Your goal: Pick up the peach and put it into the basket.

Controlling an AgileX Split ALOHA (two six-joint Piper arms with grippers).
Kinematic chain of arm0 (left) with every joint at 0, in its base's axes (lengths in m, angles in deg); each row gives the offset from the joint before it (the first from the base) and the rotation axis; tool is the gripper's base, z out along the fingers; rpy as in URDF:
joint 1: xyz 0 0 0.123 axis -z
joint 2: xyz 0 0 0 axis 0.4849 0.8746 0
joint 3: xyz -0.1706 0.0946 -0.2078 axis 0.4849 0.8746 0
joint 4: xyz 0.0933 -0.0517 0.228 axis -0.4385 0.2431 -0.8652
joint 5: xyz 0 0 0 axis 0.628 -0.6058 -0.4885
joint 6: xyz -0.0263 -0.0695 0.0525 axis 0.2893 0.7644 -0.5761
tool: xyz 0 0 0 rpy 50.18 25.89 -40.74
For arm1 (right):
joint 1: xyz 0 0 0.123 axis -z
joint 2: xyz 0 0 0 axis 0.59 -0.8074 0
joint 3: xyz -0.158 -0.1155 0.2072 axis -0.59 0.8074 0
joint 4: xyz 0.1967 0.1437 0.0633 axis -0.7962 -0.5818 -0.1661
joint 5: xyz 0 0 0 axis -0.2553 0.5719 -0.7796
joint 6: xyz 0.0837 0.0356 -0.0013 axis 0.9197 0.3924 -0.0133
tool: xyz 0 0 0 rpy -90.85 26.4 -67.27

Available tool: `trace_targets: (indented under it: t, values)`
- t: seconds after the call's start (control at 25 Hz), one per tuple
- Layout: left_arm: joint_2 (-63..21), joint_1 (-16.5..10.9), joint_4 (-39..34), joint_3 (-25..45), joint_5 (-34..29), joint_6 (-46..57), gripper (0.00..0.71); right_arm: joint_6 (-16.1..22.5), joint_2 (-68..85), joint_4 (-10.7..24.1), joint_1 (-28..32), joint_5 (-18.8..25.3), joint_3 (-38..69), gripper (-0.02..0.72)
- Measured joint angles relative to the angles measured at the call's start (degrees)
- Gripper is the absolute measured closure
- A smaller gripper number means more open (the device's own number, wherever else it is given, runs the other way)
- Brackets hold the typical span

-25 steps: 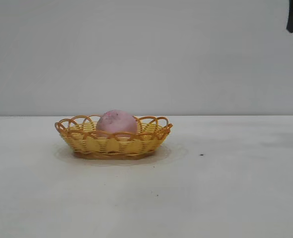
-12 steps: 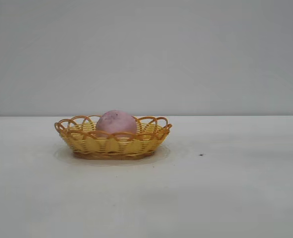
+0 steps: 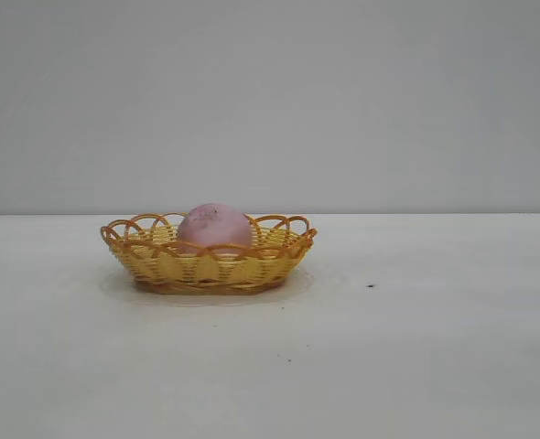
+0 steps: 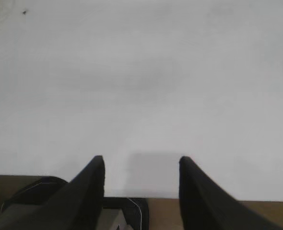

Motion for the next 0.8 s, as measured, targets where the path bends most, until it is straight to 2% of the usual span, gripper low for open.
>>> trace_targets:
  t: [0.44,0.8]
  values:
    - [0.0,0.0,0.0,0.0,0.0,0.0,0.322,-0.2,15.5,0.0,0.0,0.8,0.0,0.398]
    - [0.0,0.0,0.0,0.0,0.0,0.0,0.322,-0.3,16.2,0.0,0.0,1.0,0.0,0.398]
